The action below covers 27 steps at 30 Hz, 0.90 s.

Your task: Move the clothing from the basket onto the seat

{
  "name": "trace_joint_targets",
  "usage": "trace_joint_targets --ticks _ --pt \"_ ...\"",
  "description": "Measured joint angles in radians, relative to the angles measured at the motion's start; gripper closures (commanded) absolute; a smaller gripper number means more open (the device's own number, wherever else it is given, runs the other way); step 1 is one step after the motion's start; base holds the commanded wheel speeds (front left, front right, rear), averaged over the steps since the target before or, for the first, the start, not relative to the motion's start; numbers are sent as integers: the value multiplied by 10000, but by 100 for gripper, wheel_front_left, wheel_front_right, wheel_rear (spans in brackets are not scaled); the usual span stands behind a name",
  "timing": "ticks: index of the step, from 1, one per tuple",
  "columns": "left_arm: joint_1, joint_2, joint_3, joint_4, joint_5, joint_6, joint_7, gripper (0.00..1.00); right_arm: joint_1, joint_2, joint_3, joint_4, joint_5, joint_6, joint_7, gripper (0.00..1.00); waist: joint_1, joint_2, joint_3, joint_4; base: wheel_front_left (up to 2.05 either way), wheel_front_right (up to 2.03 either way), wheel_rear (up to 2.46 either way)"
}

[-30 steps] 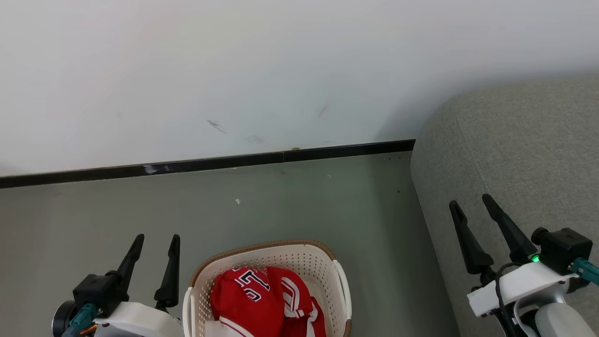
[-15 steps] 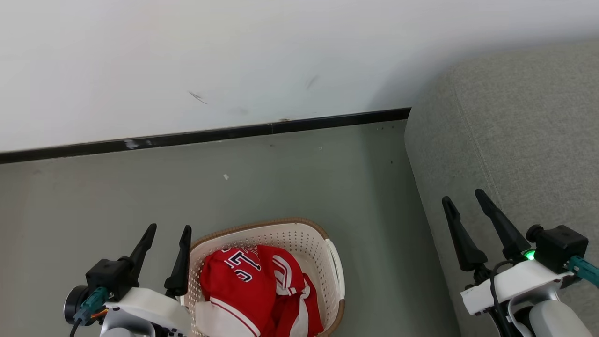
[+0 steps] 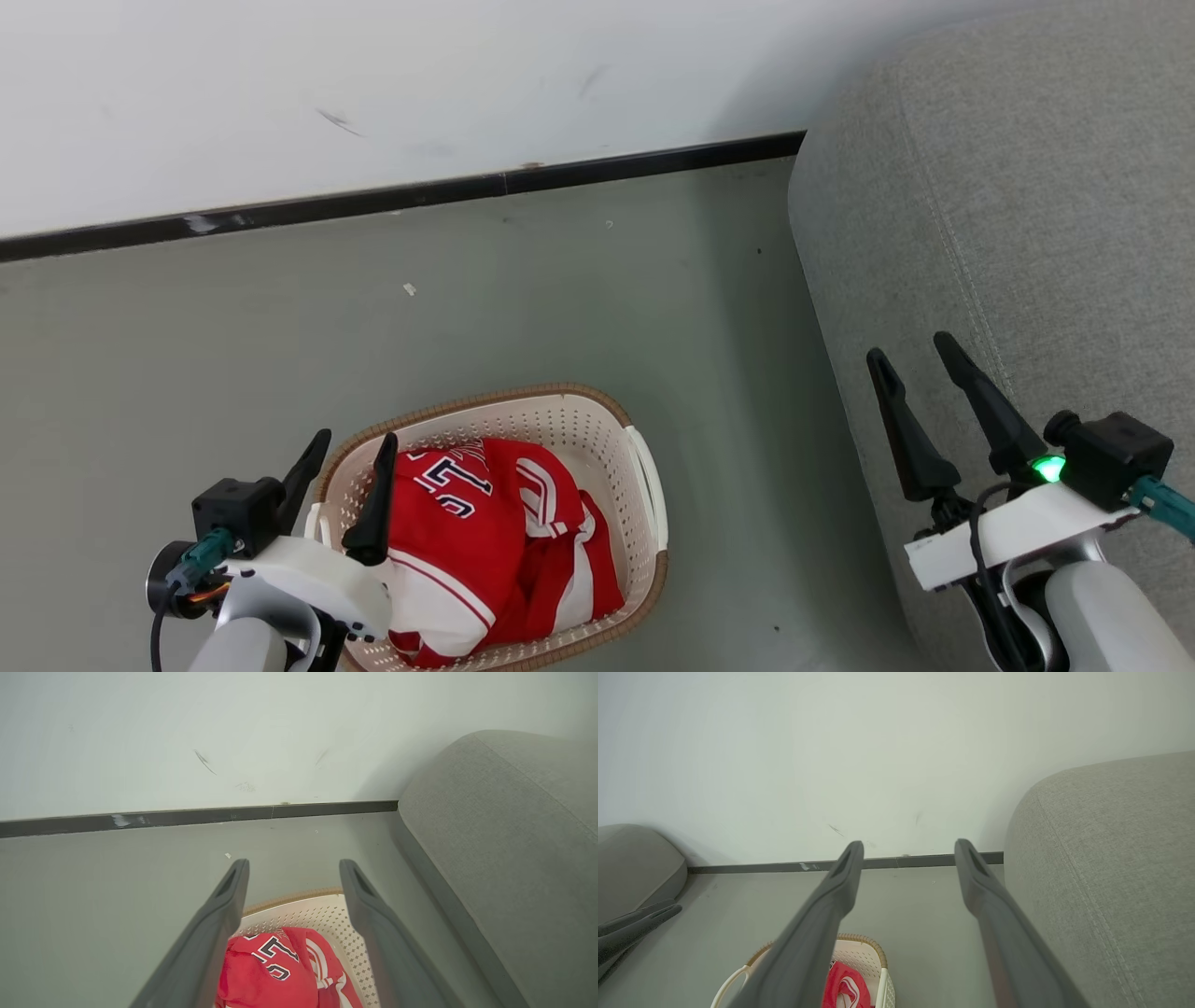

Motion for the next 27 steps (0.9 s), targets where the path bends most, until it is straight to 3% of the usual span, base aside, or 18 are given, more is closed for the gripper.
trace_joint_targets --ticks 27 --pt "-2335 -107 -571 2408 -127 -174 809 0 -1516 278 268 -610 -105 0 -73 0 0 0 2468 -938 0 0 0"
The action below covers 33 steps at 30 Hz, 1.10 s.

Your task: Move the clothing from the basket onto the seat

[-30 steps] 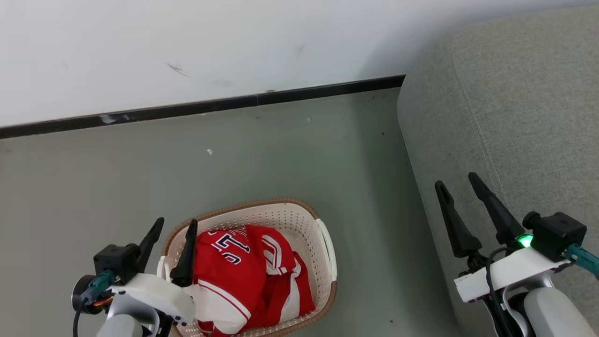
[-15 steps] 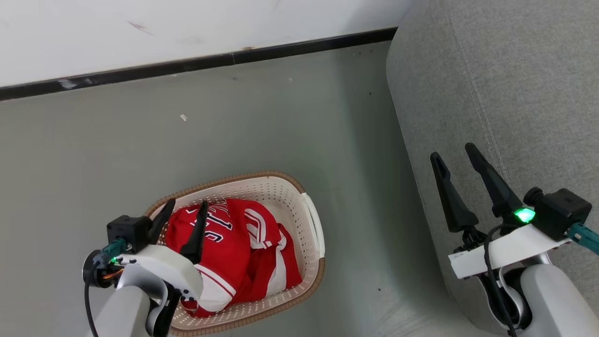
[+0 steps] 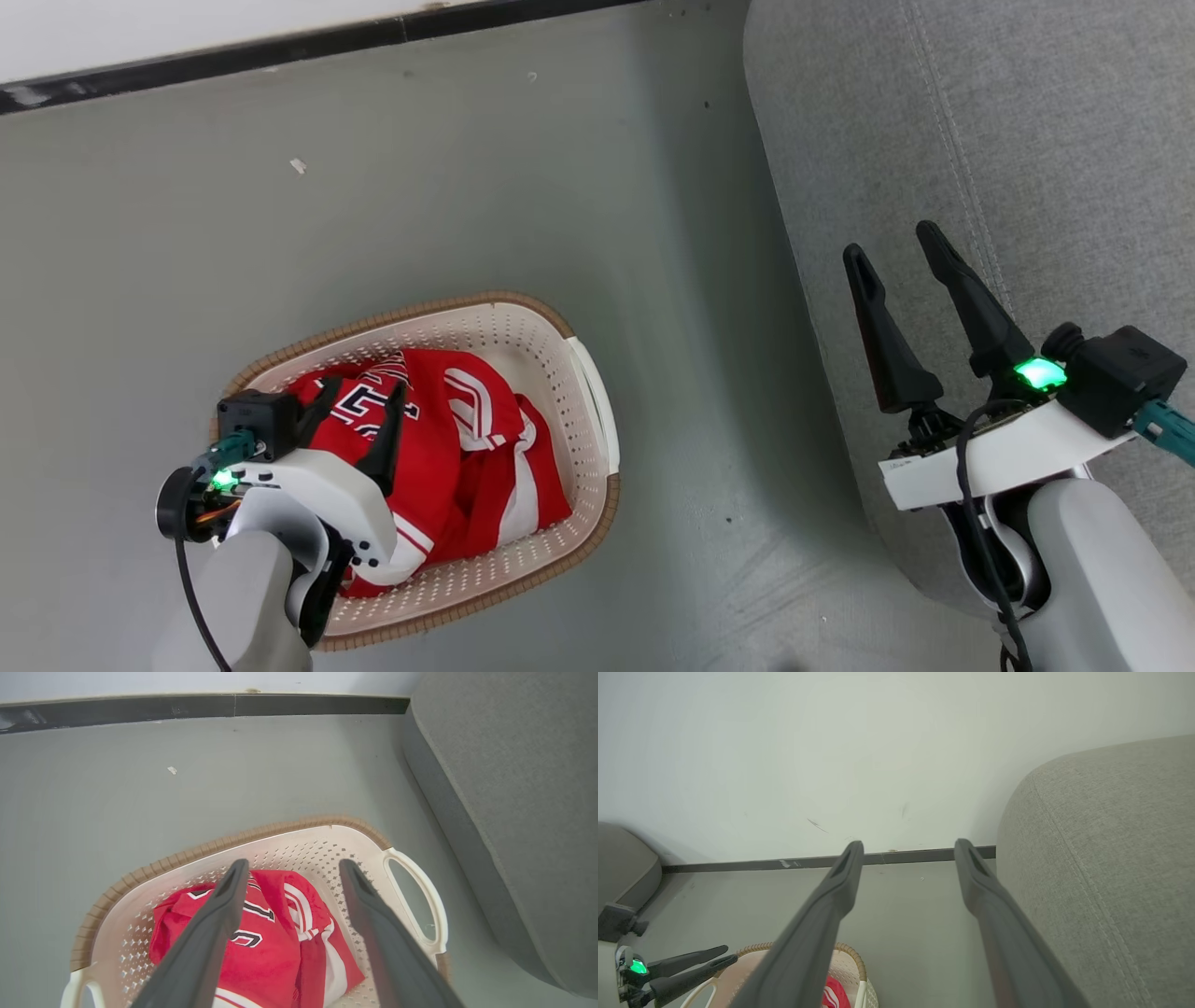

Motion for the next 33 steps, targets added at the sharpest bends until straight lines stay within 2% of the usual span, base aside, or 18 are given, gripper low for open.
trace_joint_targets --ticks 19,33 --pt "-1222 240 2 1687 207 33 322 0 -485 242 282 -155 -213 0 0 0 0 0 1312 -689 0 0 0" --pt "-2288 564 -73 2917 543 451 736 0 -1107 443 562 -221 -211 0 0 0 0 0 2198 -1239 0 0 0"
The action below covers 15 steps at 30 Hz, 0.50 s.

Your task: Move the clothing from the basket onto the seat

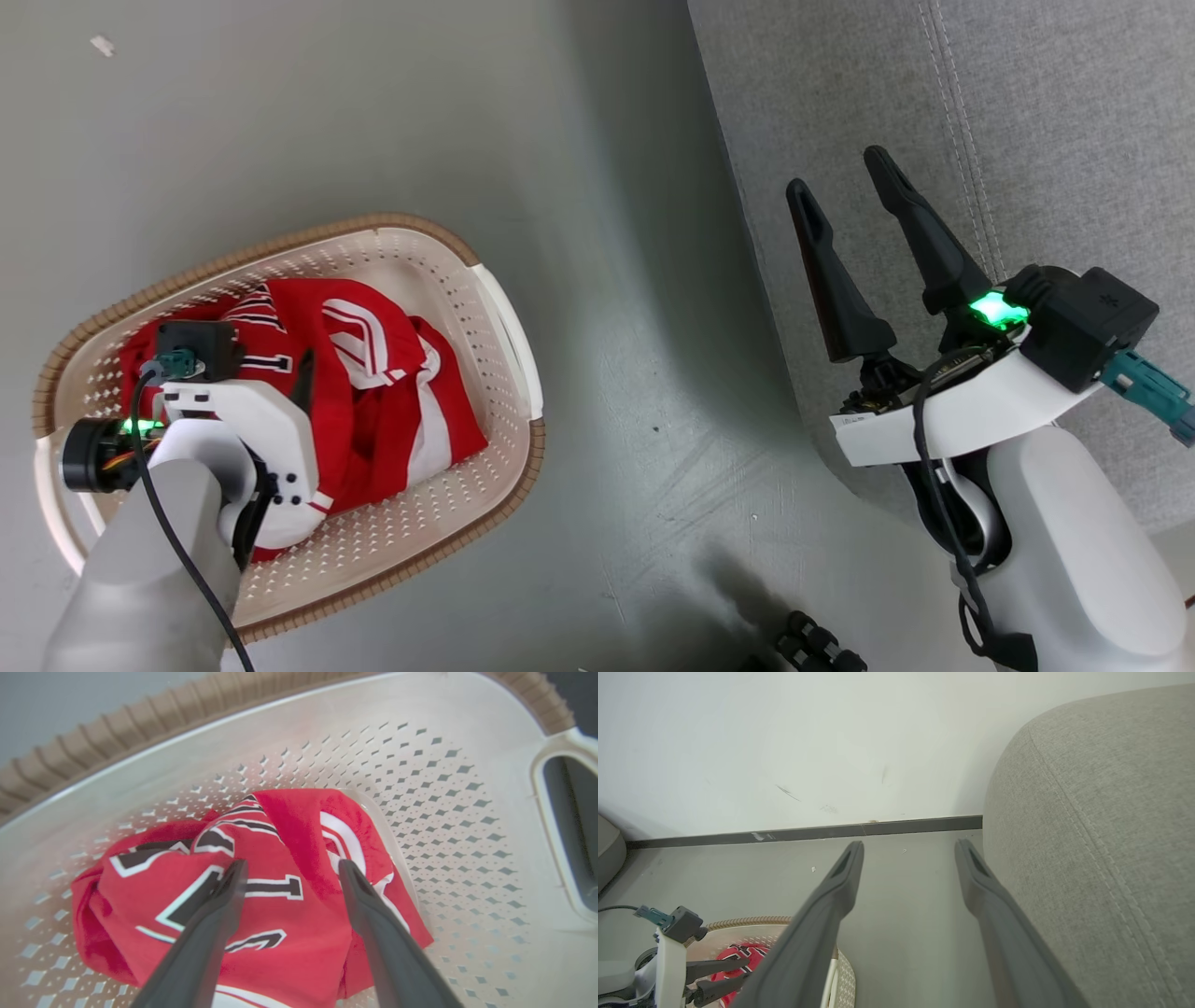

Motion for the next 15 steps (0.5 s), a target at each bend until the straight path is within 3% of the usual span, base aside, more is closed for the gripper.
trace_joint_targets --ticks 15 --pt "-729 399 -372 1168 617 583 583 0 -384 140 332 -8 4 0 0 0 0 0 689 -588 0 0 0"
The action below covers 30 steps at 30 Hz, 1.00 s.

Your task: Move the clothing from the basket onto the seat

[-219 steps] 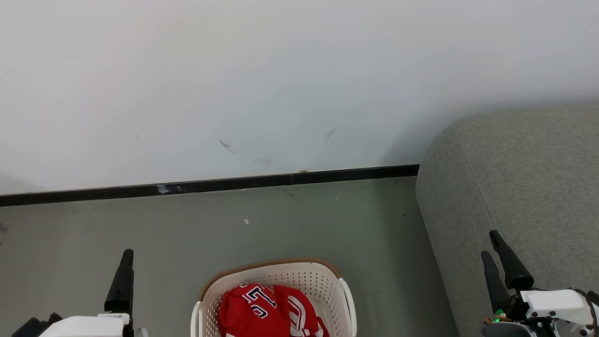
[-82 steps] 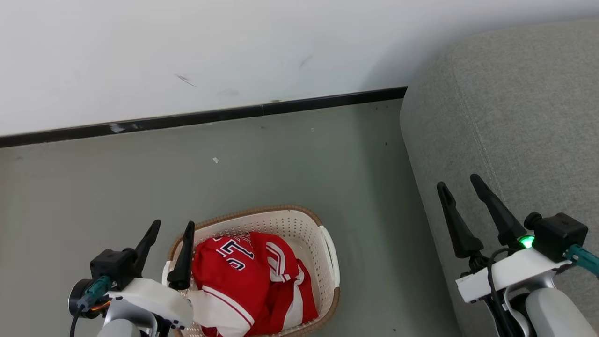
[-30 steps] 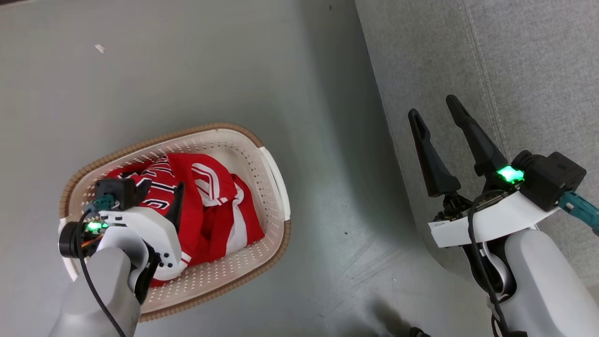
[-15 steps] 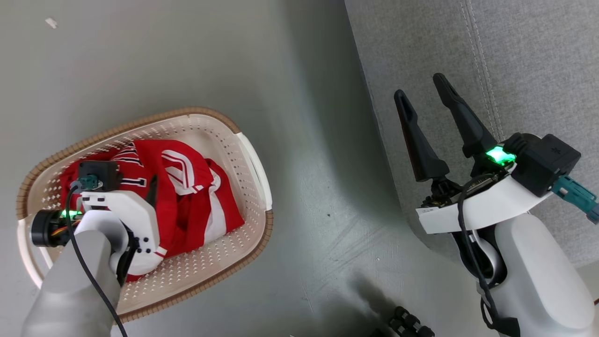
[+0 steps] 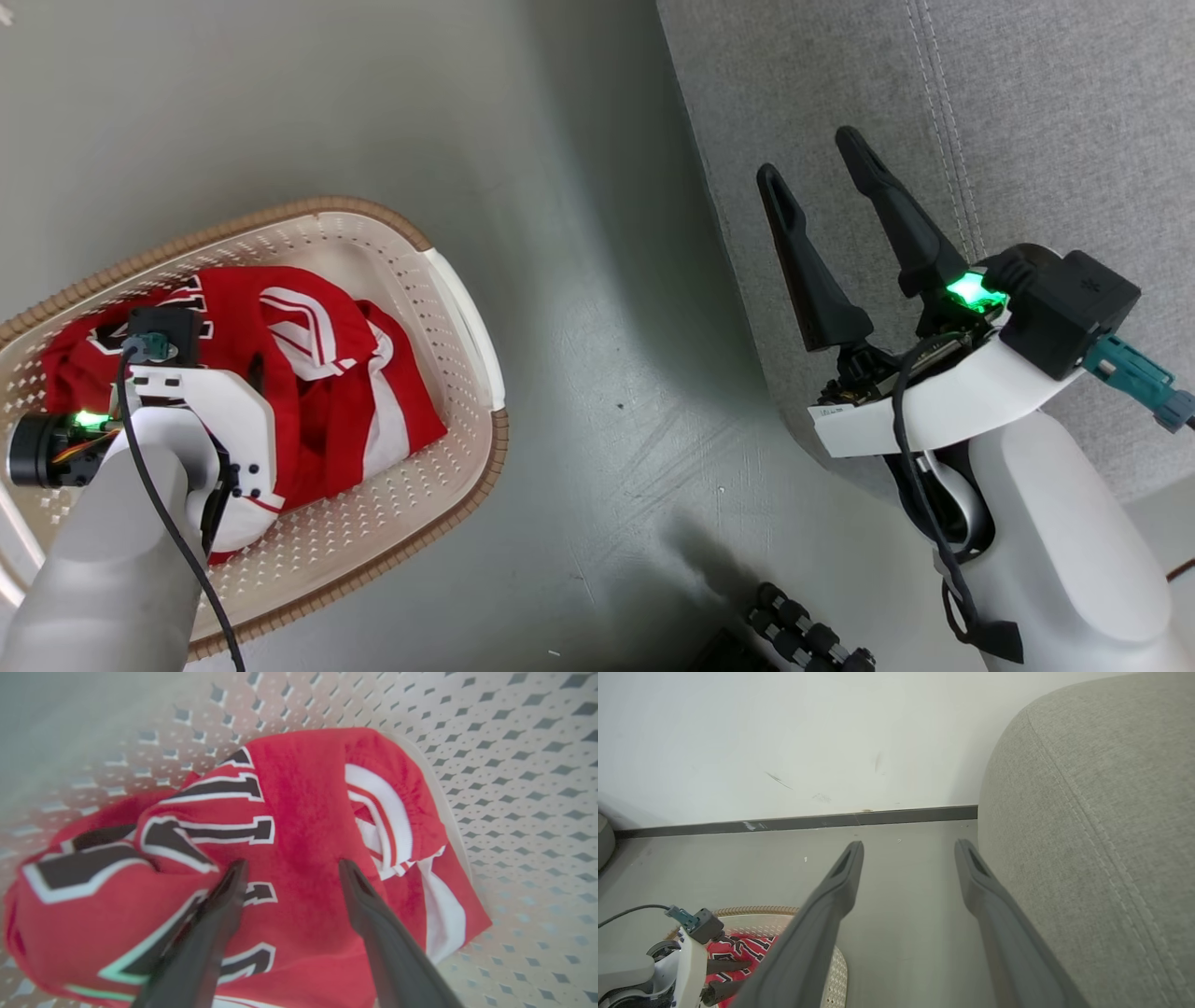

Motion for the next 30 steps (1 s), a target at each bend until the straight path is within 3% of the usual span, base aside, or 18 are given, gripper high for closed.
trace_joint_targets --ticks 11,15,16,18,30 --pt "-449 213 -330 761 506 439 686 0 -220 50 148 25 13 0 0 0 -1 0 334 -284 0 0 0" --pt "-519 174 -454 913 510 297 876 0 -242 67 165 59 13 0 0 0 -1 0 410 -315 0 0 0" --pt "-557 155 -466 911 510 293 871 42 -262 71 165 84 13 0 0 0 -1 0 414 -316 0 0 0" --pt "-668 134 -476 905 506 205 865 100 -380 84 165 125 13 0 0 0 -1 0 414 -315 0 0 0" --pt "-824 -75 -366 1009 311 -224 424 100 -474 98 88 267 13 0 0 0 0 0 248 -268 0 0 0"
